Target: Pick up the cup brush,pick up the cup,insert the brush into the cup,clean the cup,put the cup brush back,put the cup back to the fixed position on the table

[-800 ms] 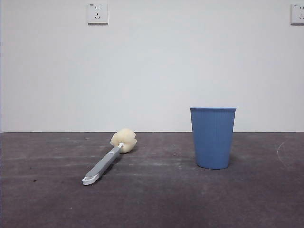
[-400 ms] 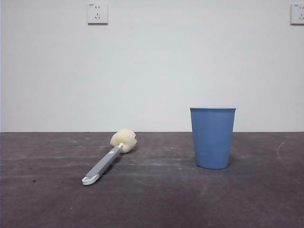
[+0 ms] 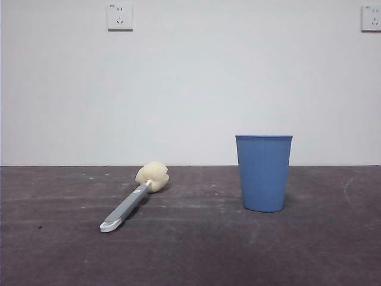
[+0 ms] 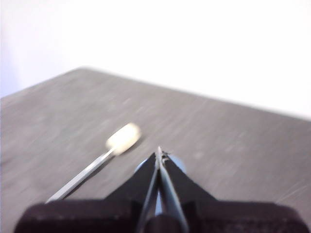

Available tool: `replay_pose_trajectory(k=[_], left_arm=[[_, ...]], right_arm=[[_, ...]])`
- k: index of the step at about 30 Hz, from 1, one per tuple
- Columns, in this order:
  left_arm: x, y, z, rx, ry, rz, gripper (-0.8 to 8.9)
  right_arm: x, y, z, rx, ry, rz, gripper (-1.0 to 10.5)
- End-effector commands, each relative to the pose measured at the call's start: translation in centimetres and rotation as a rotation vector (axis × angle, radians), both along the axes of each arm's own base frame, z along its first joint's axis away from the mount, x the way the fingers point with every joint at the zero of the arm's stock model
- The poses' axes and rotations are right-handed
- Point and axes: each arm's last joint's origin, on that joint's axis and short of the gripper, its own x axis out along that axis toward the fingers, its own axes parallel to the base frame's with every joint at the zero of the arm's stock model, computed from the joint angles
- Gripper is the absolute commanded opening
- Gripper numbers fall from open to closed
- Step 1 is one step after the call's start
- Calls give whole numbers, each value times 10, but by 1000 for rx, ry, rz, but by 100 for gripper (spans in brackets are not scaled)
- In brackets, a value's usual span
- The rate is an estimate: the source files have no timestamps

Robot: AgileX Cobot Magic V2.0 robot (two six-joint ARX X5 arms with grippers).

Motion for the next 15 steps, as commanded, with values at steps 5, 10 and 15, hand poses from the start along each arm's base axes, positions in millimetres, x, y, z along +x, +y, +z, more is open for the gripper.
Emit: replay_pose_trajectory(k=[5,10,15], left_arm=[[1,0,-4,-7,7,5,-4],[1,0,-4,-7,7,5,-4],[1,0,-4,-7,7,5,-3]], right_arm=[[13,-5,-63,34,-87,-84,2],[14,-10,-98,22,-48,-143,2],[13,-15,-119,45,-51,-188,2]])
